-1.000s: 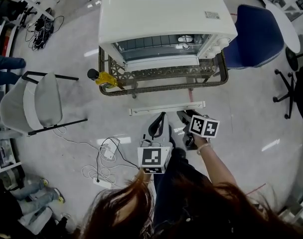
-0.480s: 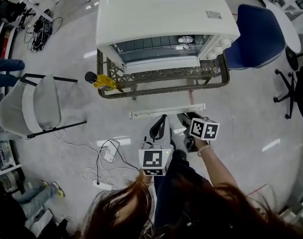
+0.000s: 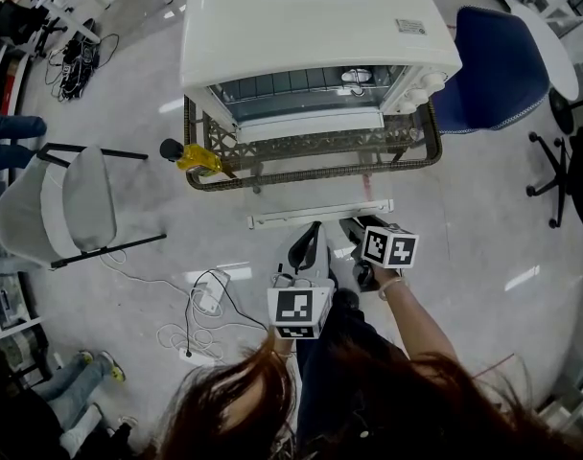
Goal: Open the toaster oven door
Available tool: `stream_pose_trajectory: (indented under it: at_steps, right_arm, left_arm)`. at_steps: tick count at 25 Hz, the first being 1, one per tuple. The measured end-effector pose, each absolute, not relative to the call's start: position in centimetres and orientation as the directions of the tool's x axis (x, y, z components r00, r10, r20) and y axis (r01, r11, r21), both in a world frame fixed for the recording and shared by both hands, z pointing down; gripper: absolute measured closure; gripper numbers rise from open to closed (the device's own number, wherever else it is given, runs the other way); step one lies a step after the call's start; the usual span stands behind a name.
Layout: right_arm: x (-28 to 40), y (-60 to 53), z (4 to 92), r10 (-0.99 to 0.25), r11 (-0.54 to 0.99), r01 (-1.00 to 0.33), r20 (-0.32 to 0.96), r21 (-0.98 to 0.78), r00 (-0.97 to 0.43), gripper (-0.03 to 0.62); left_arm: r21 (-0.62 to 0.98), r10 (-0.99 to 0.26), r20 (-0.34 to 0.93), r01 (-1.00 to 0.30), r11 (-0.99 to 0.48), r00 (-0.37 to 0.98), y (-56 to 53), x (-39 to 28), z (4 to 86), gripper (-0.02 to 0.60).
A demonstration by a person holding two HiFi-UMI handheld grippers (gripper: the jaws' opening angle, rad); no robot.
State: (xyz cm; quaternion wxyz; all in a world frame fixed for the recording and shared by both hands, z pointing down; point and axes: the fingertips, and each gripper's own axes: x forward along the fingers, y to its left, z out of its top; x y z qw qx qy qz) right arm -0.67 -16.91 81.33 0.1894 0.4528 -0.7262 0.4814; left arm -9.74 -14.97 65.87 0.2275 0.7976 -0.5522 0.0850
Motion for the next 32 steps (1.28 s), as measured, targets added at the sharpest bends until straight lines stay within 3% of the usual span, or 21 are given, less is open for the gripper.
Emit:
stream_pose_trajectory:
  at_steps: [32]
  right_arm:
    - [0.5,-15.3,80.4,-0.478,0.154,-0.862,0.728,-0.482,-0.492,0.451]
  left_arm:
    - [0.221,-0.829,0.417,-0.926,-0.306,0.373,-13.3,-8.1,65.0,0.566]
